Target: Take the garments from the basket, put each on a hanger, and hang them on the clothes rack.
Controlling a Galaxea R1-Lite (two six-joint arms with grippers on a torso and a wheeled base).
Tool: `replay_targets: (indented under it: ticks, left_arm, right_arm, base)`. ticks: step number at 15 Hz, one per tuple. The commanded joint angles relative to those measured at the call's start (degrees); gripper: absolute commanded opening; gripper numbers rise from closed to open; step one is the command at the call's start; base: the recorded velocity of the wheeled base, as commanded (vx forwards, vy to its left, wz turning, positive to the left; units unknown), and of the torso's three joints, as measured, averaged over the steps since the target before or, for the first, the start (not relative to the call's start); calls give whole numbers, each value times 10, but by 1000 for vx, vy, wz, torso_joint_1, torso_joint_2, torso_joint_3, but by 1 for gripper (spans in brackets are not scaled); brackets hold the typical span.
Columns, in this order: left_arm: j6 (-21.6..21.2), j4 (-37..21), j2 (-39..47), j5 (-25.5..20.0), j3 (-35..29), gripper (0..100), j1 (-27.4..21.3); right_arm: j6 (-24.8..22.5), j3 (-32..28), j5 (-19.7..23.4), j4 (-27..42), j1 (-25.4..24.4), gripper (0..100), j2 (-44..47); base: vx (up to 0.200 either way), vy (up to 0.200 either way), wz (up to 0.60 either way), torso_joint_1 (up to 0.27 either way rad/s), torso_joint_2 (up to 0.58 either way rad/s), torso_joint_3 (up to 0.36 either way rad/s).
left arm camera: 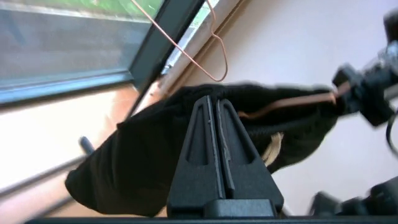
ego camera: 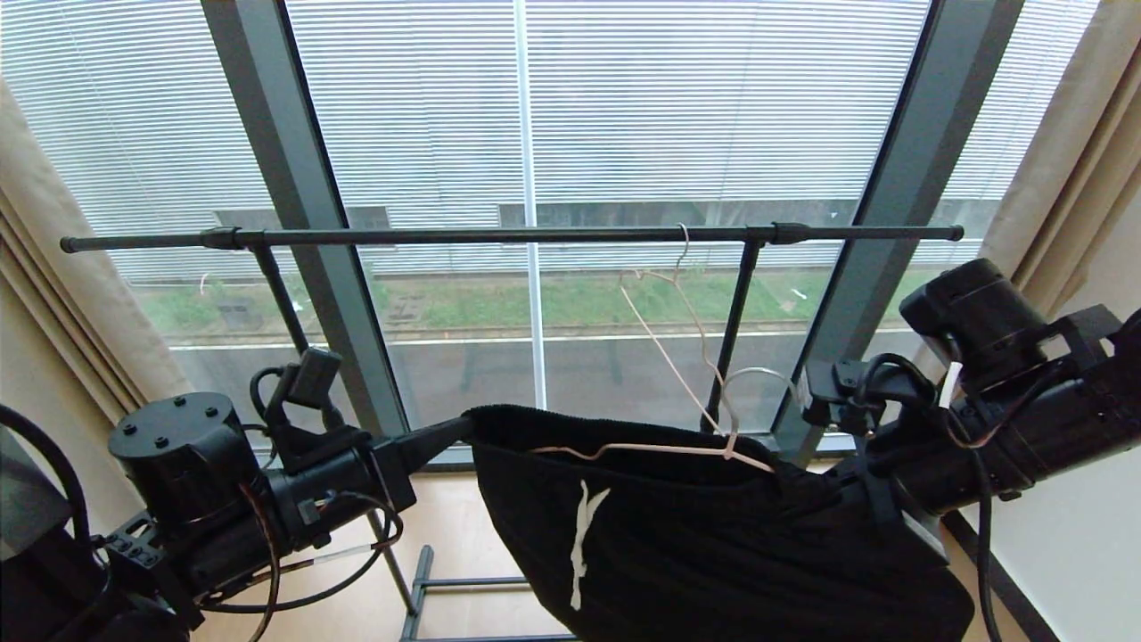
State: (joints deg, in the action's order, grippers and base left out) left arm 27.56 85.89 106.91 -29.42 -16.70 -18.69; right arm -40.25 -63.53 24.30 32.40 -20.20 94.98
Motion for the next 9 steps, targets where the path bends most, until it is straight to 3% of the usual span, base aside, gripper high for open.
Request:
replay_targets:
  ticks: [1, 3, 5, 9]
  left_arm:
    - [-14, -73, -49, -1, -11, 0, -16]
    - [-47, -241, -108, 33, -60, 0, -32]
    - [-82, -419, -144, 179, -136, 0, -87]
    - [-131, -460, -162, 200, -161, 0, -124]
  right_arm:
    - [1, 0, 0, -11, -14, 0, 25]
    - [1, 2, 1, -23, -20, 0, 33]
    - [2, 30, 2, -63, -22, 0, 33]
    - [3, 109, 4, -187, -26, 0, 44]
  base:
    - [0, 0, 0, 0, 0, 0]
    - [0, 0, 0, 0, 0, 0]
    - [0, 0, 0, 0, 0, 0]
    - [0, 0, 0, 0, 0, 0]
